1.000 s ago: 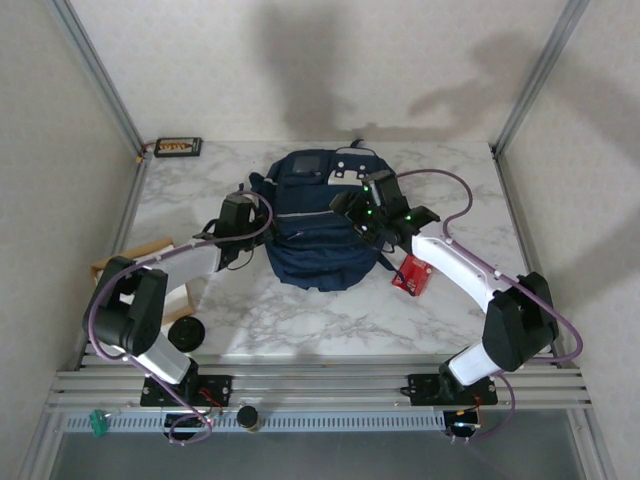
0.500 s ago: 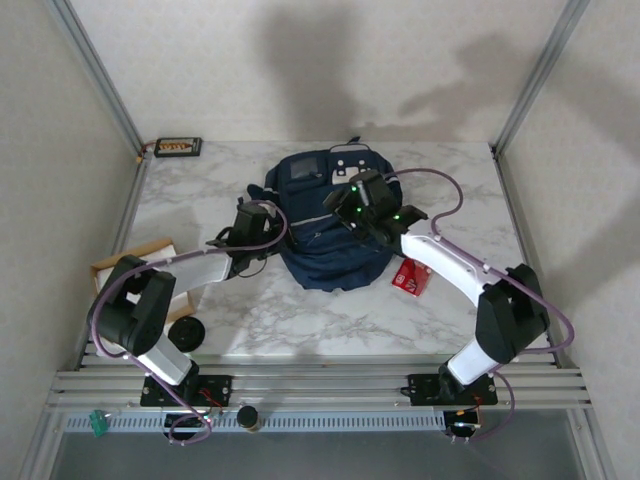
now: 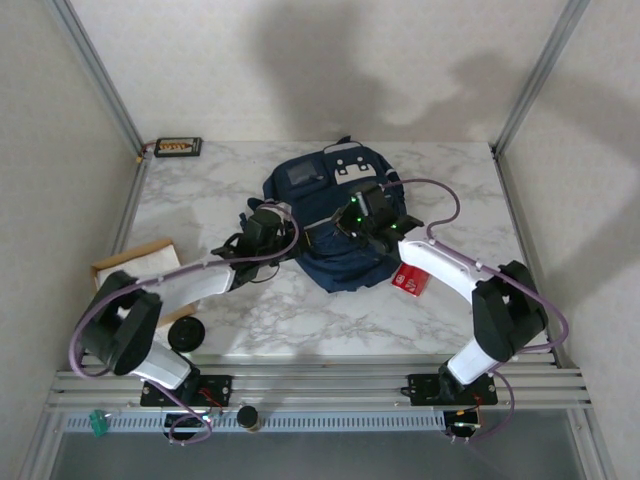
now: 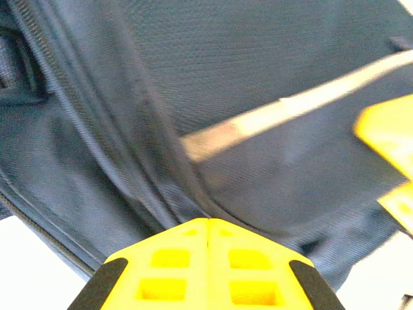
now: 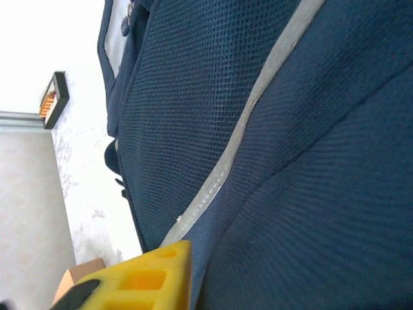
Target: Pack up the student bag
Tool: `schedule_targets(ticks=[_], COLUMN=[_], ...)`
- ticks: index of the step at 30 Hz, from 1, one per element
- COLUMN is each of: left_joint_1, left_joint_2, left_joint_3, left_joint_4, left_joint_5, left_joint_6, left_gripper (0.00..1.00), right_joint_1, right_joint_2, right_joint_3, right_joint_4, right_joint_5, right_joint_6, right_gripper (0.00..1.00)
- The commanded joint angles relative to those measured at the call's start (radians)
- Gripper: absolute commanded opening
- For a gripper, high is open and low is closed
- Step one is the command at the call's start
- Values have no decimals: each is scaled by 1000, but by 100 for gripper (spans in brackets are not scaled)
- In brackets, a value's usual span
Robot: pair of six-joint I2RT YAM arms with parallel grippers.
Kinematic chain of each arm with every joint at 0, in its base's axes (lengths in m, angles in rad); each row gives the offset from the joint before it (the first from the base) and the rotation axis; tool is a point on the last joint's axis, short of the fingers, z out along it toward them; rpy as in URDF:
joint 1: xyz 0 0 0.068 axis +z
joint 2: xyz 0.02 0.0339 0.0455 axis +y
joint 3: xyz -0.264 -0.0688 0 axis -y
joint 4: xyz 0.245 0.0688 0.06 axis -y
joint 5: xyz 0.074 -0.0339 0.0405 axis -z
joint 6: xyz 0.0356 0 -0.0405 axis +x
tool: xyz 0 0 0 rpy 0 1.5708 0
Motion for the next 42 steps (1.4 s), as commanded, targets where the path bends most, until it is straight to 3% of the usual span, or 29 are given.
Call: schedule_targets(ticks=[1,7,12,18,29,38,42], left_joint_1=[-35,-104,-132,-132,-132,-143,-155], left_joint_2=[-99,-118,-77,-12,119,172,187], left_joint_3=[-7,20,89,181,335,385,403], left_joint_4=[-63,-133,-198,-223,-371,-358,-357], left_joint_5=[-49,-29,-34,-69,-96,-19,-47], left_joint_6=[20,119,247,288,309,279,287], left_gripper=[9,25,31,37,41,43,42], right_joint_1=[-34,-37,-52,-58,-66,-67,-67], right_joint_2=[-49,-65,-77,-79,-72,-49,-47], right_joint_3=[-27,-22,-43,-57,-54,-42,-40], right_joint_4=[89,143,184,204,215,228,225], right_joint_5=[-39,-141,-212,-239,-261,-273,-264], right_joint_6=[-10,22,50,62,78,90,89], right_gripper=[12,8,3,3,2,1,1])
